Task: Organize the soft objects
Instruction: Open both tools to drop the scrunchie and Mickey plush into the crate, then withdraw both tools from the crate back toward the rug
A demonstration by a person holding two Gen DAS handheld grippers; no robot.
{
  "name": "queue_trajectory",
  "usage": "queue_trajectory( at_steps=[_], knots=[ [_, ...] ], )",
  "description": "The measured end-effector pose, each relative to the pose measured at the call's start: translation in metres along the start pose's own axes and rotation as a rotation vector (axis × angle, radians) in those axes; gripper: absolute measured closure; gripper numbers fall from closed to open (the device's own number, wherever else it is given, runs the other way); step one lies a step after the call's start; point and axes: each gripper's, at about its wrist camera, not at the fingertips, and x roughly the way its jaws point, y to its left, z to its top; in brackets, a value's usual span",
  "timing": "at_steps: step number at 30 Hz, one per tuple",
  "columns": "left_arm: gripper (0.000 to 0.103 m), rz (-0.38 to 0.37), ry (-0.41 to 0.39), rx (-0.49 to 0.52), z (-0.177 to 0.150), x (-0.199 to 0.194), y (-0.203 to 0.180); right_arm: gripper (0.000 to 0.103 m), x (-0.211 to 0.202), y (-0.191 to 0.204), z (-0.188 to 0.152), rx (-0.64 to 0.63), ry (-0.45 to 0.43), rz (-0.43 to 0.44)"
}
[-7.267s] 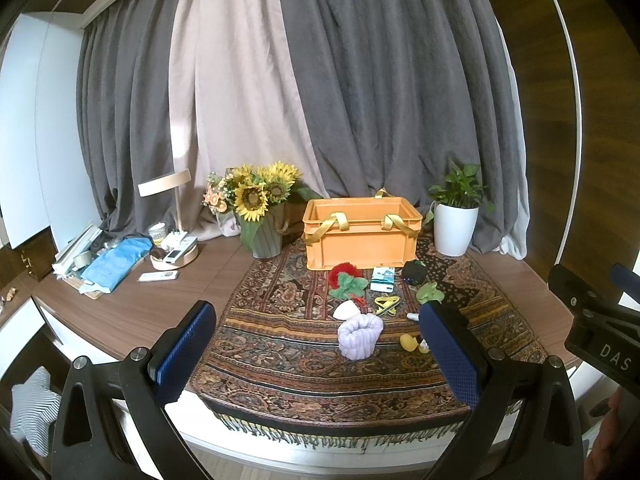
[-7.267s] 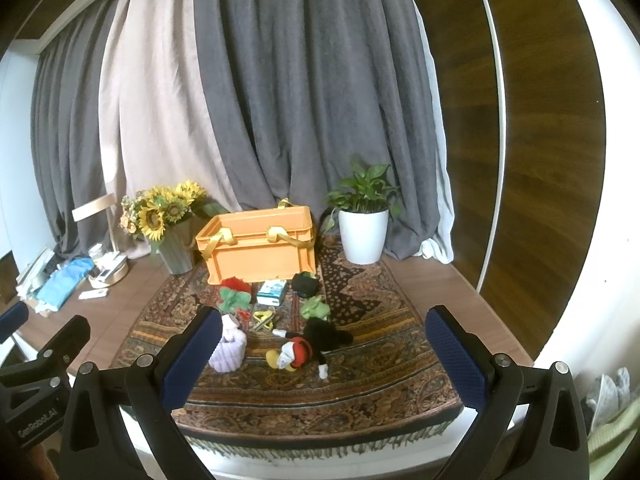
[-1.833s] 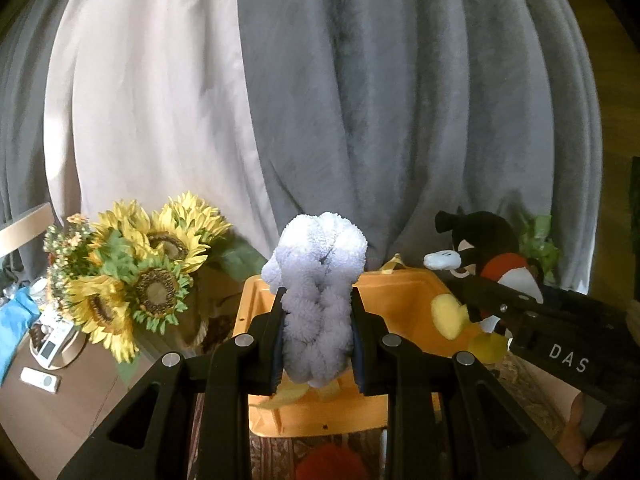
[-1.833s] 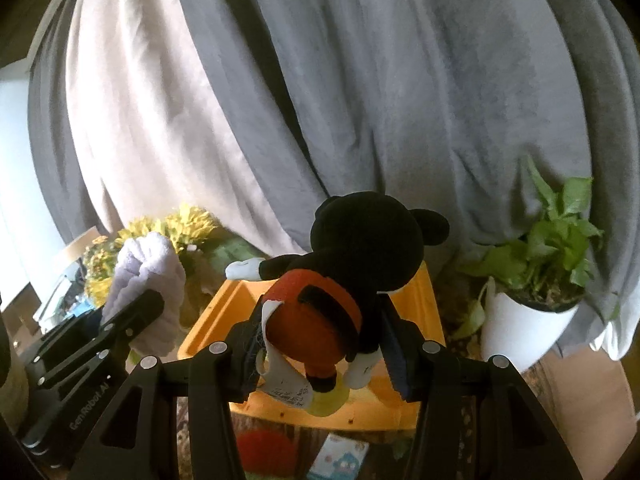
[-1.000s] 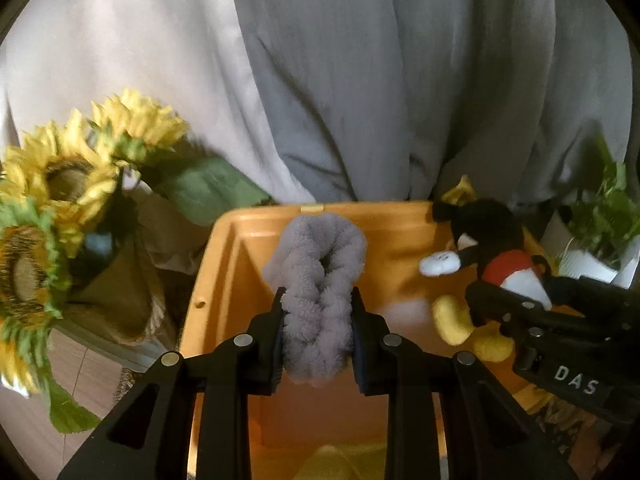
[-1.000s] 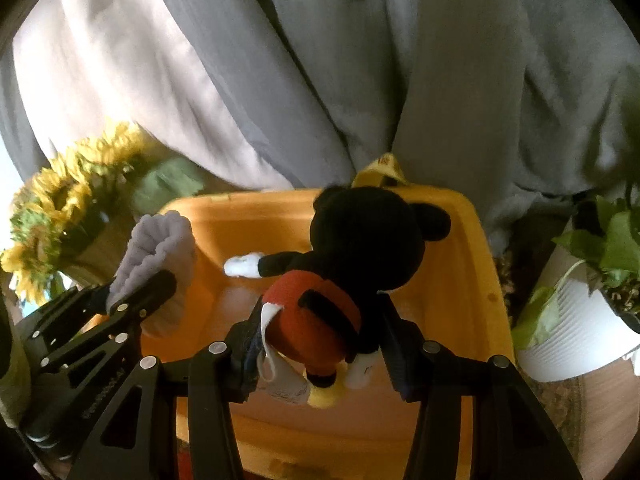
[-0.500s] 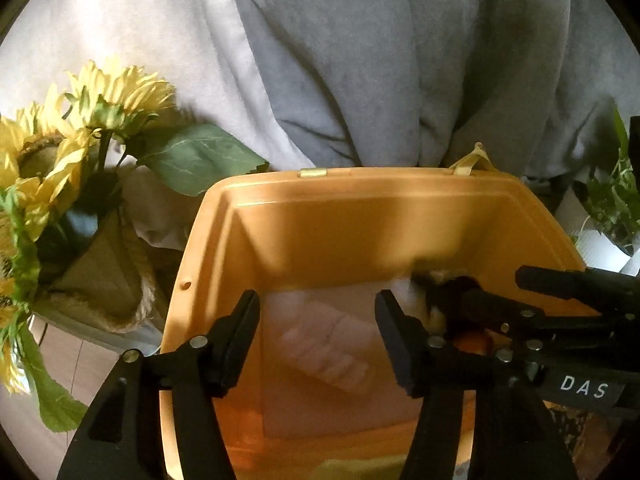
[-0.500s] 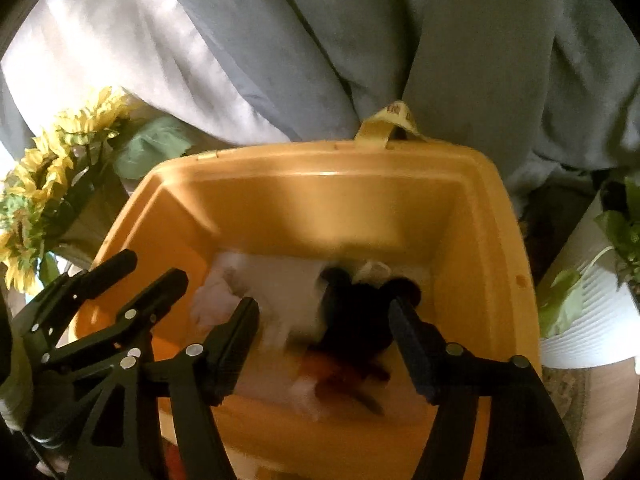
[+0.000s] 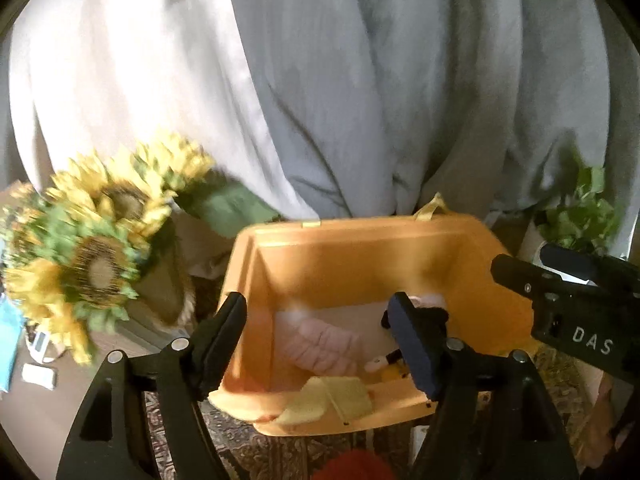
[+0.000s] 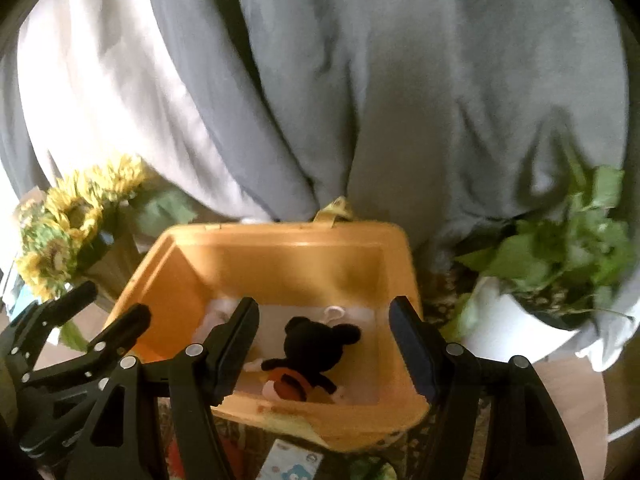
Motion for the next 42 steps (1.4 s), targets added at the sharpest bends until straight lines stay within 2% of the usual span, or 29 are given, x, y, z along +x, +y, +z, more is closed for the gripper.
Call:
queue_trajectory(
  at_steps=[4,11,18,24,29,37,42],
  knots=[
    [0.021,0.022,-0.063,0.005,-0.002,-0.030,-0.004,0.026,-0.026,-0.005,-0.003,0.020,-0.045,-0.015],
    [0.015,0.086,-0.146,0.001,-0.016,-0.082,-0.009,0.024,-0.072,-0.007,-0.022,0.022,-0.114,-0.035],
    [0.007,0.140,-0.206,-0.046,-0.037,-0.128,-0.011,0.024,-0.111,-0.010,-0.042,0.056,-0.162,-0.017],
    [0.005,0.181,-0.227,-0.043,-0.060,-0.157,-0.016,0.024,-0.134,-0.014,-0.065,0.060,-0.203,-0.042],
    [0.005,0.198,-0.223,-0.033,-0.083,-0.167,-0.021,0.024,-0.142,-0.020,-0.091,0.067,-0.196,-0.058],
    [0.005,0.213,-0.202,-0.009,-0.119,-0.174,-0.032,0.024,-0.140,-0.029,-0.127,0.085,-0.131,-0.060],
    [0.005,0.251,-0.213,0.012,-0.141,-0.177,-0.037,0.024,-0.136,-0.032,-0.149,0.105,-0.094,-0.065]
  ],
)
